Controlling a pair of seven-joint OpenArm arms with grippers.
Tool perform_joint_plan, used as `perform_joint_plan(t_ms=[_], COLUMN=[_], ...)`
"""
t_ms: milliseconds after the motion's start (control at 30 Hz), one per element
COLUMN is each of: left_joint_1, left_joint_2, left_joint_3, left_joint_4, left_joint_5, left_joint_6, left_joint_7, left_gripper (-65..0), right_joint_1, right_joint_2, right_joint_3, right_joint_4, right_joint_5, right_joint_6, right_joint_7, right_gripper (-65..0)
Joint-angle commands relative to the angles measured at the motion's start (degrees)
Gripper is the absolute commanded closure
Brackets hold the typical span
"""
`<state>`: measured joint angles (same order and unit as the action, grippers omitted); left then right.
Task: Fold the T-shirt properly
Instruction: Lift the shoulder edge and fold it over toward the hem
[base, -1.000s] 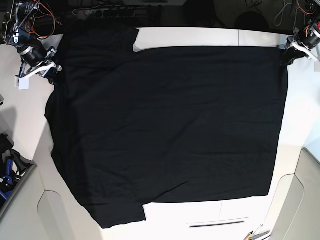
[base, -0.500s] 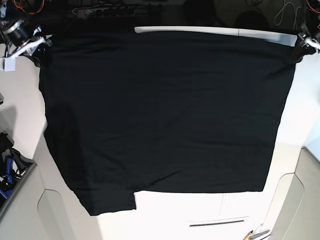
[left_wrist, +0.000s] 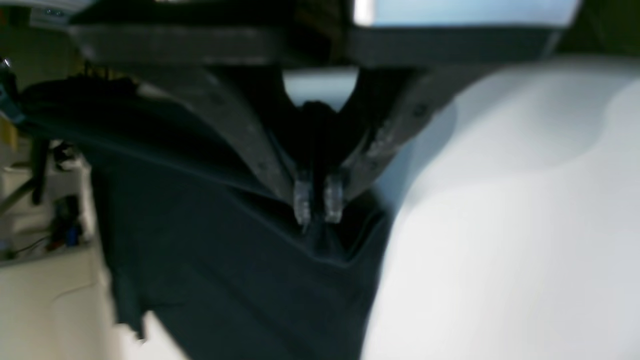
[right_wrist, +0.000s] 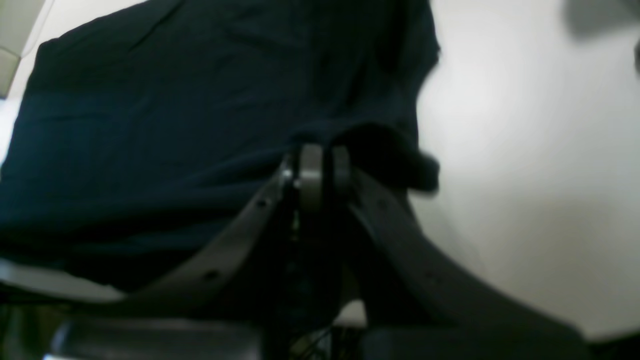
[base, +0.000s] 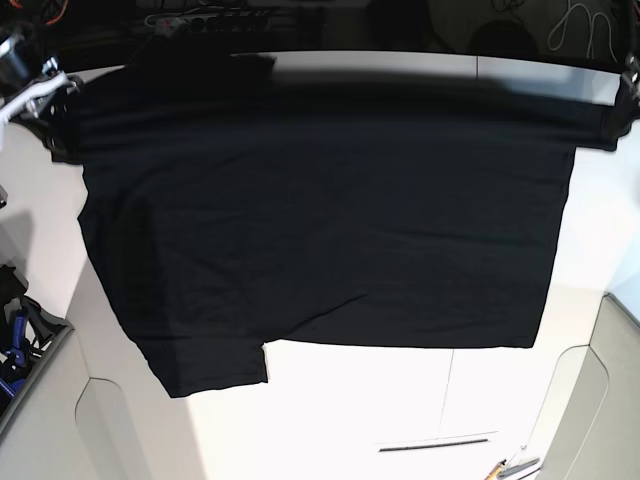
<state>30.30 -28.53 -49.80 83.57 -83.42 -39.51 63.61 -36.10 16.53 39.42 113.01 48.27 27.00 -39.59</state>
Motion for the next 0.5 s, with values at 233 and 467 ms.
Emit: perform_joint_plan(t_ms=[233, 467], left_joint_1=[-9.68, -13.16], left_joint_2=[-1.97, -1.99], left_joint_3=[10.58, 13.90], left_joint_4=[0.81, 0.79], left_joint_5=[15.08, 29.42], left_joint_6=[-0.49, -0.49], left_joint_7=[-11.41, -18.14], left_gripper=[0.0, 0.0], right_joint_1=[12.33, 20.76], right_joint_2=[0.92, 1.16], right_joint_3=[-10.12, -12.76], right_joint_4=[-7.74, -20.11], right_joint_5=[-10.71, -16.28], right_joint_6=[-1.90, -6.08], right_joint_7=[3.72, 6.23], right_gripper=[0.0, 0.0])
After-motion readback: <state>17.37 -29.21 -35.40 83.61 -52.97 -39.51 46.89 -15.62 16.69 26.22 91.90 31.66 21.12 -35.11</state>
